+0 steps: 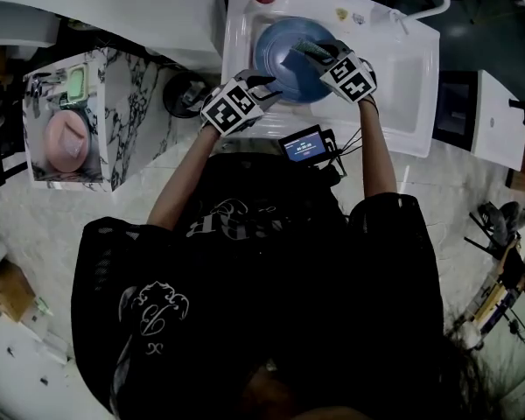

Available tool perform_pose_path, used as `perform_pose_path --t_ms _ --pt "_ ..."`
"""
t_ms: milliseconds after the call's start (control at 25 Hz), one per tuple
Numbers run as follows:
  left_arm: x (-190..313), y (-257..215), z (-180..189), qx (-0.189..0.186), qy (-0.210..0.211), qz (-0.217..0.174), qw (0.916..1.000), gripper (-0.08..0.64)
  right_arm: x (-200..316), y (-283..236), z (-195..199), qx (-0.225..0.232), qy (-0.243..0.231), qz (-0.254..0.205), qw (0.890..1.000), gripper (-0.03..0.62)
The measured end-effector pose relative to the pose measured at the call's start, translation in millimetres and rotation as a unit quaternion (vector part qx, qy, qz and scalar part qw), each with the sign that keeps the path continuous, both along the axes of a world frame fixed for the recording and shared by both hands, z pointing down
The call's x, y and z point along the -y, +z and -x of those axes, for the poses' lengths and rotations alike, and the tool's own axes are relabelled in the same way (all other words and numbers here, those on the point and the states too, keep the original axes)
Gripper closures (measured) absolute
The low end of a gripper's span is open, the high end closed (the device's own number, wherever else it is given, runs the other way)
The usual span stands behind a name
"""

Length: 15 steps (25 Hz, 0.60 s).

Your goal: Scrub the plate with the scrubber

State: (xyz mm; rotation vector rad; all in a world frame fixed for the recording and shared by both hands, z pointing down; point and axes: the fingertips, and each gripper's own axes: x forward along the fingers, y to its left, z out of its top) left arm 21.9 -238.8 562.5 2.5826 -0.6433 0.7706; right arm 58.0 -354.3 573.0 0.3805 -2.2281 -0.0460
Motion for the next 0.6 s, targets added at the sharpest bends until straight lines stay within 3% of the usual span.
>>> perform_pose_path --t_ms 120,440,600 --pt "-2.3 13.0 -14.8 0.017 0.037 0.013 0.9991 0.367 25.2 -0.7 -7.3 -0.001 0.011 -0.01 1.0 0.502" --pt "-8.6 43.7 -26.0 0.054 0.076 0.036 0.995 0.367 59.0 5.7 -0.4 0.0 -0.006 -0.037 0.999 0.503" --pt "-14.2 59.0 -24.9 0.073 0.081 0.042 0.9932 0.367 59.9 19.1 -12.1 -0.035 -0.012 -0.046 0.998 0.502"
